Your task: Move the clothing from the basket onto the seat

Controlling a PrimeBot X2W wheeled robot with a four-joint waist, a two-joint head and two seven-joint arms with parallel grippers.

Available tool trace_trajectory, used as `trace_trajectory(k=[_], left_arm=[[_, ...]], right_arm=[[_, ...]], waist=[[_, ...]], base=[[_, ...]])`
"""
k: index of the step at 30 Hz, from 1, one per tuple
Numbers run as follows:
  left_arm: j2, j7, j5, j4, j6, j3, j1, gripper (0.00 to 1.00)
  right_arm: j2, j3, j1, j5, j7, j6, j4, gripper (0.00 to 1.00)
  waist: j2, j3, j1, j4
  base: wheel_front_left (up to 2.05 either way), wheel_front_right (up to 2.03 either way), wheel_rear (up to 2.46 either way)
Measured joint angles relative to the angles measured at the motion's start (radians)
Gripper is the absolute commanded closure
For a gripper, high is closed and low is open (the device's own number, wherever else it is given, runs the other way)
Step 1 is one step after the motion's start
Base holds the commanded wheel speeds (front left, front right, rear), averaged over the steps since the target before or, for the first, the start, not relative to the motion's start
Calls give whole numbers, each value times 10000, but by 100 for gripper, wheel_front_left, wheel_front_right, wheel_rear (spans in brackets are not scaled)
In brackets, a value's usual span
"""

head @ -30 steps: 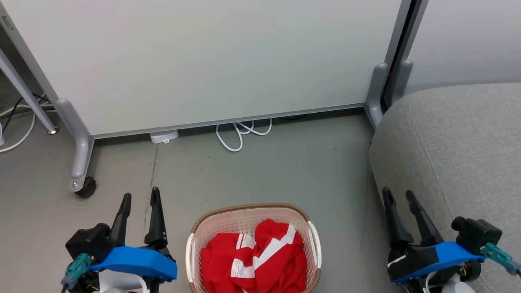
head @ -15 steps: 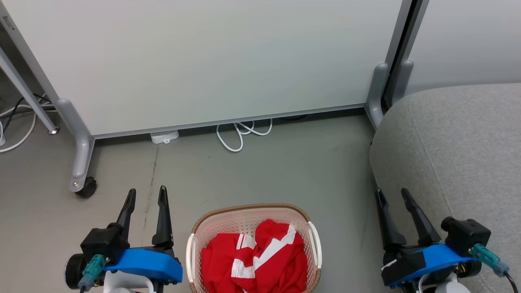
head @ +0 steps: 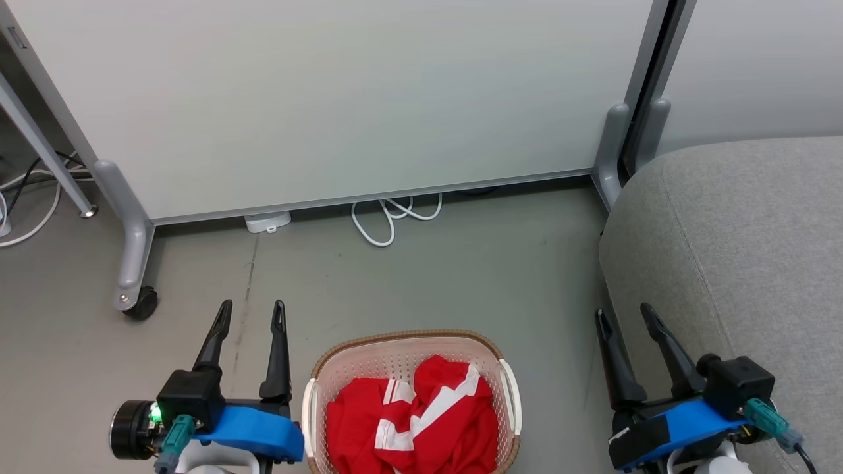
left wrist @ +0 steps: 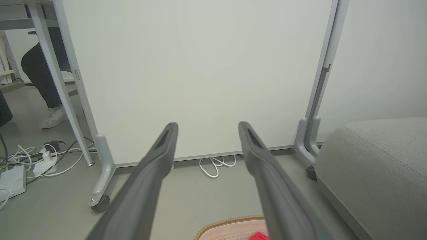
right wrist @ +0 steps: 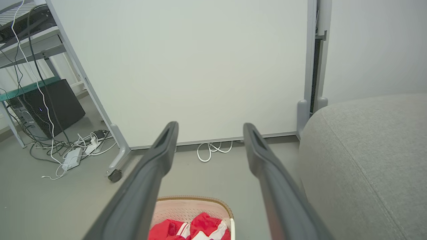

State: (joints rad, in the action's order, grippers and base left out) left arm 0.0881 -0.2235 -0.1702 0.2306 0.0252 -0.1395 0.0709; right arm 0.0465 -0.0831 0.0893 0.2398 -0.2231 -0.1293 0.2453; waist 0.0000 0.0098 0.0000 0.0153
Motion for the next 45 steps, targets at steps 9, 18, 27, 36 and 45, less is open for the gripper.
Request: trace_trajectory(k=[9, 18, 27, 36, 45], left_arm=[[2, -176, 700, -29, -71, -79, 0, 0], [4, -341, 1379, -40, -81, -176, 1, 0], [0, -384, 1540, -40, -82, -174, -1, 0], [-40, -384, 1469, 100, 199, -205, 175, 0], [305, -395, 1755, 848, 811, -1064, 1655, 0]], right_arm=[[6, -36, 3, -756, -178, -2, 92, 0], [8, -81, 11, -1453, -339, -12, 123, 0], [10, -92, 12, -1618, -393, -12, 161, 0], [12, 17, 68, -1639, -395, -12, 146, 0], [17, 140, 734, -1762, -397, -12, -190, 0]], waist=[[0, -1, 0, -16], [0, -4, 0, 10], [0, -15, 0, 24], [0, 93, 0, 18], [0, 848, 0, -336]], base=[[0, 0, 0], [0, 0, 0], [0, 0, 0], [0, 0, 0], [0, 0, 0]])
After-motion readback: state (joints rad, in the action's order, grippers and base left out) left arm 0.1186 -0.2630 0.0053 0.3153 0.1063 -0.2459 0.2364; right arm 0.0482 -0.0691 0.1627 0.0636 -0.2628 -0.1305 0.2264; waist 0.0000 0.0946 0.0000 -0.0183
